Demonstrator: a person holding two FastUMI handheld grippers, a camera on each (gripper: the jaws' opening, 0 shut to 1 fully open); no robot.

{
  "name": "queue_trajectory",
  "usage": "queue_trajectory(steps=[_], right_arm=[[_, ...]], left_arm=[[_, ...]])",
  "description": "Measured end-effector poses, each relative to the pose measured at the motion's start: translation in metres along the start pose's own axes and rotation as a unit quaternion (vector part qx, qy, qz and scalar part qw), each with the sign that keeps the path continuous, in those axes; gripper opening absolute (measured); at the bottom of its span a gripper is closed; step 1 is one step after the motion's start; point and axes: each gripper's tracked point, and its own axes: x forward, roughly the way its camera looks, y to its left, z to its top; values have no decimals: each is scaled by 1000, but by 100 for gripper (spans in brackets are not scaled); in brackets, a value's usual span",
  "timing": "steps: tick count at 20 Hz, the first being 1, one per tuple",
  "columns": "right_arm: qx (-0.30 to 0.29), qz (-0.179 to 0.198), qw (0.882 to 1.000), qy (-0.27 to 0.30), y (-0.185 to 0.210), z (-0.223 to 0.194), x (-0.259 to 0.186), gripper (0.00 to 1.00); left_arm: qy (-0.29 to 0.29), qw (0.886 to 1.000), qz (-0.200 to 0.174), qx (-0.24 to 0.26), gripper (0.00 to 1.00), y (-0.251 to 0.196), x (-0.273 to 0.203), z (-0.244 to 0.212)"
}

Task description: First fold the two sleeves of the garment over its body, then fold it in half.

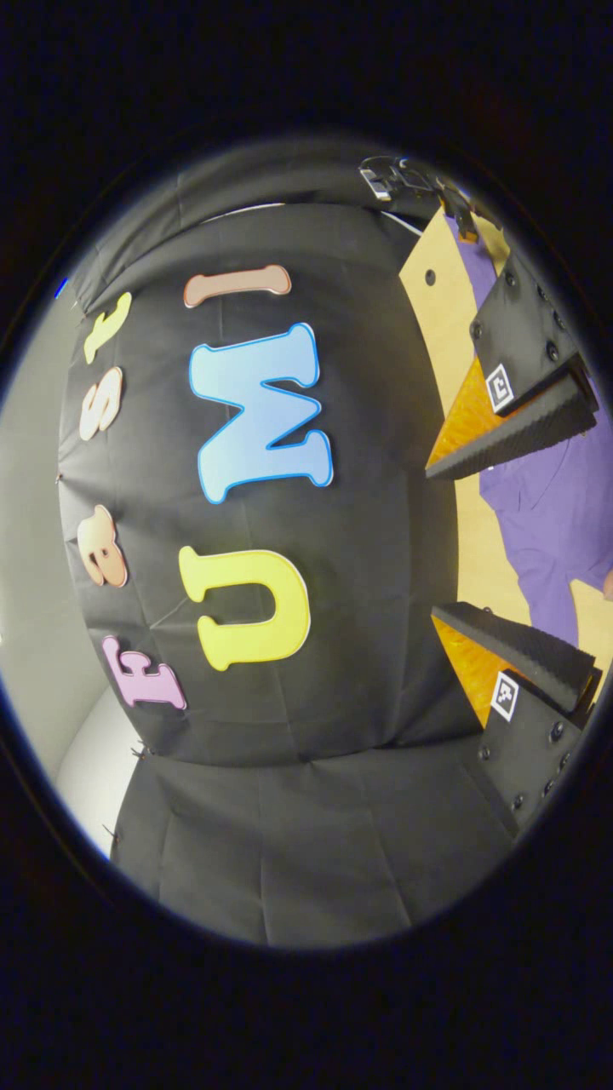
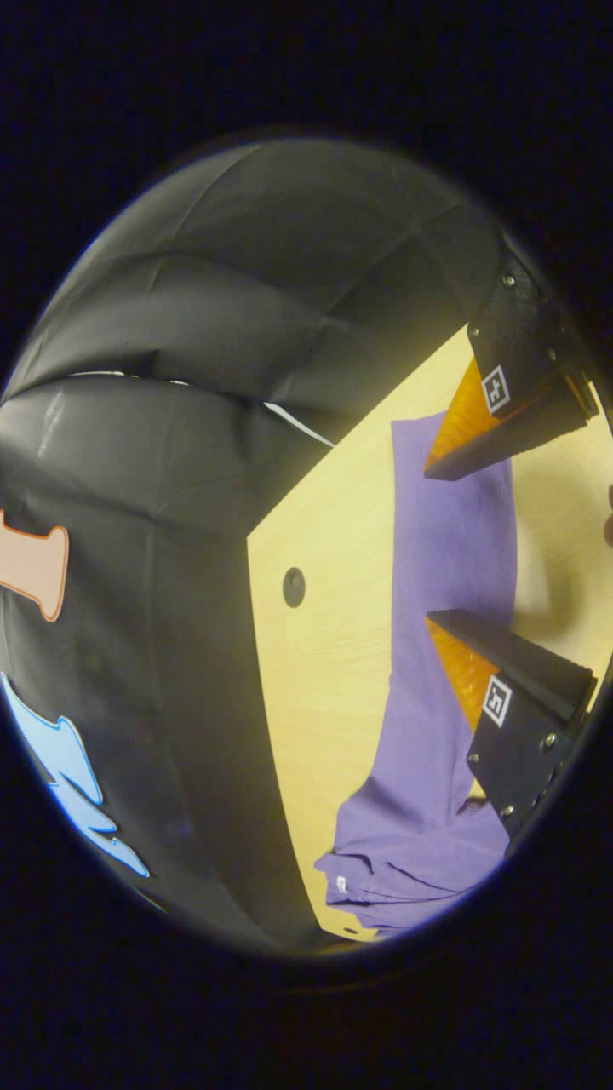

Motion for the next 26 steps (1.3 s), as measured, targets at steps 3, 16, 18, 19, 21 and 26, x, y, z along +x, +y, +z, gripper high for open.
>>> queue_trajectory(steps=[3, 16, 18, 19, 21, 26], right_arm=[[1, -3, 1000, 16, -5, -3, -2, 96], [41, 45, 997, 47, 3, -18, 21, 93], [41, 46, 997, 40, 5, -18, 26, 80], [40, 51, 997, 43, 9, -17, 25, 81], [46, 57, 996, 46, 17, -14, 26, 60], [71, 53, 993, 77, 31, -14, 17, 10]], left_arm=[[-1, 1000, 3, 7, 96, -2, 1, 1], [-2, 1000, -9, 10, 96, -24, 9, 5], [-2, 1000, -9, 9, 96, -25, 8, 6], [-2, 1000, -8, 9, 96, -25, 7, 6], [-1, 1000, -6, 5, 96, -23, 7, 3], [2, 1000, 2, -2, 96, -12, 5, 0]])
